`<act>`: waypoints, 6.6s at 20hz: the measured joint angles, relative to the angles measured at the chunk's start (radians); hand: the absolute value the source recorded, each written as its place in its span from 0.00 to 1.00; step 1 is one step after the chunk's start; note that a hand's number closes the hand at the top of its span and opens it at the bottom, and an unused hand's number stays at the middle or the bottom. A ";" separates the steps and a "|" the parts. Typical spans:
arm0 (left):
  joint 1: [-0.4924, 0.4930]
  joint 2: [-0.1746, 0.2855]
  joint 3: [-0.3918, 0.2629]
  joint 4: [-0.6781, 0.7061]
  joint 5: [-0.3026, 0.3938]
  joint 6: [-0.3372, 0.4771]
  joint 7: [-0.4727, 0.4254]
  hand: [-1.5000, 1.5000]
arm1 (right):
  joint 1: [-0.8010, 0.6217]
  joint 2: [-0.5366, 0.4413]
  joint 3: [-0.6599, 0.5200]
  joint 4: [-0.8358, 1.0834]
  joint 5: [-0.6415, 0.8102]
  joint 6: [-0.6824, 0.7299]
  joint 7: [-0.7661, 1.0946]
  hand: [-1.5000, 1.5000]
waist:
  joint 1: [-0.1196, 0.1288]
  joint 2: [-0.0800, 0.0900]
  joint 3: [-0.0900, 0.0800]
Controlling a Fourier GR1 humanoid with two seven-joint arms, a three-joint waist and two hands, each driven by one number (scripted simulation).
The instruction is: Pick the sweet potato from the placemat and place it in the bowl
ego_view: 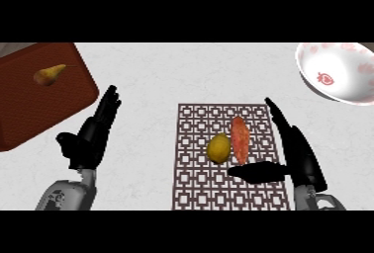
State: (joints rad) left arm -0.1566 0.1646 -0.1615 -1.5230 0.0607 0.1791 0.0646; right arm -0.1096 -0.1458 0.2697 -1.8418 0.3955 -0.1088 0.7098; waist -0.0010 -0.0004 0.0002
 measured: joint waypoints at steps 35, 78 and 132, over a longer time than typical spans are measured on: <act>0.027 -0.086 0.089 -0.032 -0.098 -0.095 0.014 0.50 | -0.015 0.124 -0.072 0.413 0.062 -0.082 -0.270 0.00 | 0.002 0.000 0.000; 0.049 -0.090 0.134 -0.034 -0.100 -0.098 0.011 0.50 | 0.069 -0.923 -0.410 0.282 -0.674 0.677 -1.489 1.00 | -0.040 -0.006 0.004; -0.051 -0.135 0.073 0.008 -0.123 -0.131 0.011 0.50 | -0.744 -0.682 -0.016 1.437 -0.163 0.417 -1.692 0.00 | 0.094 0.037 0.007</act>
State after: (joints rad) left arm -0.2078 0.0297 -0.0881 -1.5155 -0.0626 0.0484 0.0751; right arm -0.8540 -0.8281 0.2538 -0.4046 0.2329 0.3084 -0.9819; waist 0.0933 0.0362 0.0073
